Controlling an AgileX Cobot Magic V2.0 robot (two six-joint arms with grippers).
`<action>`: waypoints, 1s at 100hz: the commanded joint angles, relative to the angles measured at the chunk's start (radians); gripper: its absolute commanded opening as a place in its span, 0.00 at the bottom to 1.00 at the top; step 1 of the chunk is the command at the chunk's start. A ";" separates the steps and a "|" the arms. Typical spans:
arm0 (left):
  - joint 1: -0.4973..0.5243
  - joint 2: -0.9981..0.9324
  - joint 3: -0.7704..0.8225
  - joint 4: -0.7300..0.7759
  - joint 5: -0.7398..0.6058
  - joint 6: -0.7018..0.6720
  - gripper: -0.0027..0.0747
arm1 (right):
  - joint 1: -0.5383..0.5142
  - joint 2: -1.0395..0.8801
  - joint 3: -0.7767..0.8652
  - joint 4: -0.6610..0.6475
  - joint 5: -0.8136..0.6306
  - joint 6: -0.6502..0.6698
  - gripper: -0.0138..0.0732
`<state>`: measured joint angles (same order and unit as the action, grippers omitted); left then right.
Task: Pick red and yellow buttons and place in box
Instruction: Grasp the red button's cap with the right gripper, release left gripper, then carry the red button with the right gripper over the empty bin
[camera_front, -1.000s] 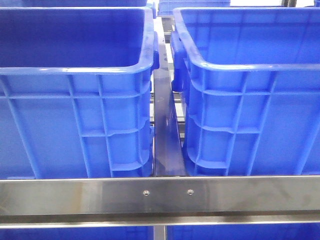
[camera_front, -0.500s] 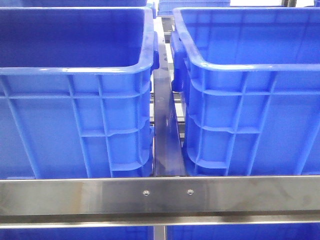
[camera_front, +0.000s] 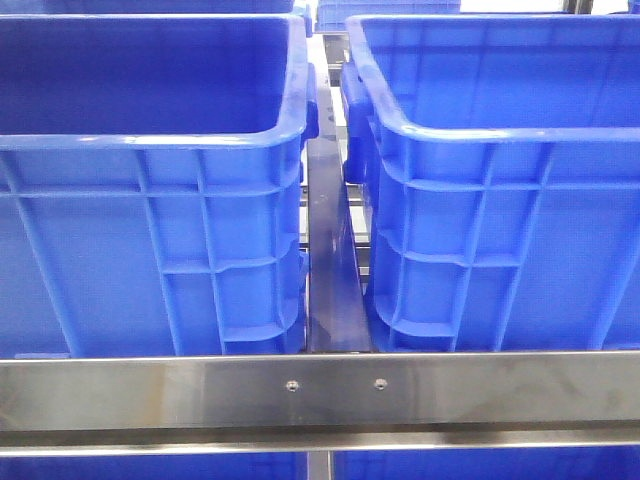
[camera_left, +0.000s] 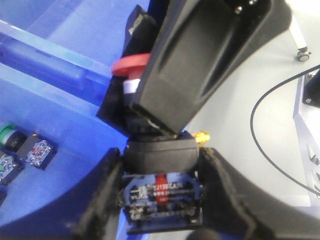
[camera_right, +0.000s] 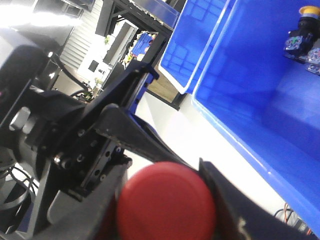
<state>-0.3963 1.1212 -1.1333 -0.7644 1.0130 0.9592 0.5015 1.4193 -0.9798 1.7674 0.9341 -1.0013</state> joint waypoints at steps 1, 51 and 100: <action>-0.010 -0.014 -0.029 -0.059 -0.038 -0.001 0.01 | 0.006 -0.033 -0.033 0.080 0.091 -0.017 0.21; -0.010 -0.014 -0.029 -0.059 -0.069 -0.001 0.74 | 0.006 -0.033 -0.033 0.080 0.093 -0.017 0.16; -0.010 -0.038 -0.029 -0.059 -0.129 -0.032 0.76 | -0.199 -0.033 -0.033 0.076 0.085 -0.017 0.16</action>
<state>-0.3963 1.1169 -1.1333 -0.7653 0.9359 0.9366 0.3664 1.4190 -0.9814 1.7674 0.9788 -1.0029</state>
